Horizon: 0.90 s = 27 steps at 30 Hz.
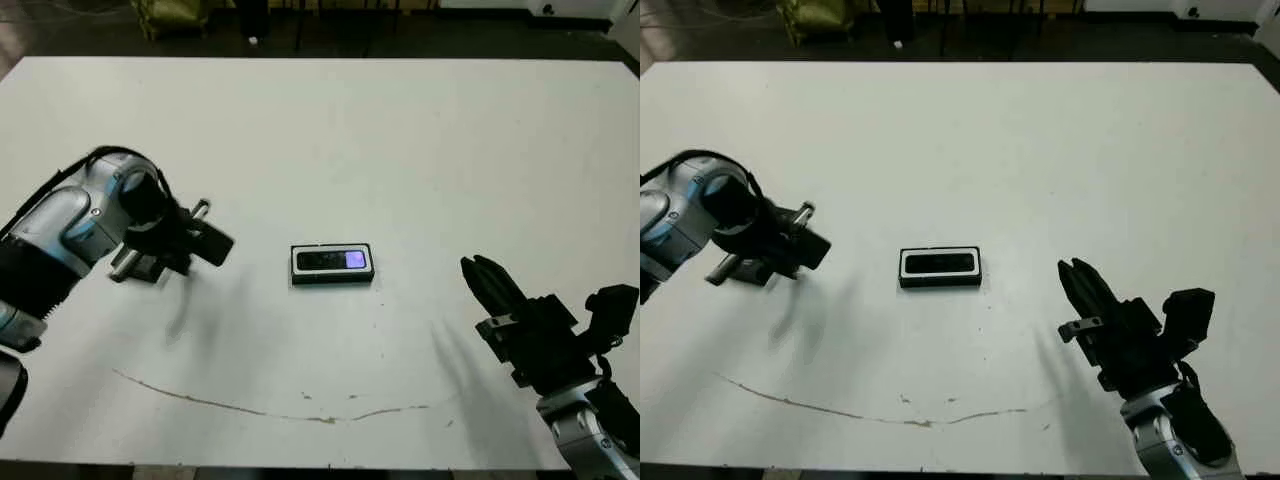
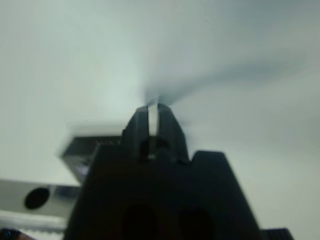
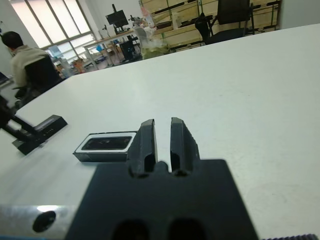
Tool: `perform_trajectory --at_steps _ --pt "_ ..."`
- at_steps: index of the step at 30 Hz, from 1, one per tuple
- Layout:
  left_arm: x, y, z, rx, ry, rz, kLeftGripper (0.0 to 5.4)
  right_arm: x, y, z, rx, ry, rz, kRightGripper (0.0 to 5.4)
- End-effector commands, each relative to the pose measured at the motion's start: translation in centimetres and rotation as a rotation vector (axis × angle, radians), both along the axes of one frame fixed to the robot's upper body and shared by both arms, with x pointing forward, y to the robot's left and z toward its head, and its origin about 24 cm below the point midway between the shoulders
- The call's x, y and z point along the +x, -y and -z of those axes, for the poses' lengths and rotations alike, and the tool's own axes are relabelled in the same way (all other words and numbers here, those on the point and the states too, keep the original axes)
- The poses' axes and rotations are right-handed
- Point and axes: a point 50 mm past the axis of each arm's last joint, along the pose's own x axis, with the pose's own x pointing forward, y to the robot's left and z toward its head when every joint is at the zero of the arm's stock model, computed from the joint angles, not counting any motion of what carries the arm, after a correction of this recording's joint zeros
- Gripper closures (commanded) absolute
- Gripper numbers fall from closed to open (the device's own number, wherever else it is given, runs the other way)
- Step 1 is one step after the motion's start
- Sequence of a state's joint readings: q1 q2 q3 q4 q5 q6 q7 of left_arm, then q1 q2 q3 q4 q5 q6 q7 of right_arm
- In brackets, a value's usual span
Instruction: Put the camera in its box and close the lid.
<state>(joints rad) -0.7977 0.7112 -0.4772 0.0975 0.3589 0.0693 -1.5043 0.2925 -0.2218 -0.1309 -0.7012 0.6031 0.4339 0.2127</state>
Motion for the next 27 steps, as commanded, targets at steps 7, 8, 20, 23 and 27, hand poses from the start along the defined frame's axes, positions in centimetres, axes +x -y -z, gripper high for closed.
perform_trajectory --at_steps 7,8,20,23,27 --pt "-2.1 -0.2 -1.5 -0.579 0.066 -0.181 5.40 -0.2 0.0 0.6 0.029 -0.048 0.003 5.37" --pt "-2.5 -0.6 -1.6 -0.685 0.102 -0.225 5.40 -0.2 0.0 0.6 0.011 -0.048 0.012 5.37" --pt "-7.4 -4.9 0.4 -1.047 0.473 -0.856 4.54 0.2 0.1 0.9 0.001 -0.038 -0.005 5.40" --pt "-8.0 -5.8 1.2 -1.025 0.482 -0.903 3.80 0.2 0.2 1.1 -0.006 -0.047 -0.008 5.40" --pt "-8.5 -7.2 2.2 -1.087 0.467 -0.996 2.86 0.1 0.2 1.0 -0.020 -0.054 0.001 5.40"
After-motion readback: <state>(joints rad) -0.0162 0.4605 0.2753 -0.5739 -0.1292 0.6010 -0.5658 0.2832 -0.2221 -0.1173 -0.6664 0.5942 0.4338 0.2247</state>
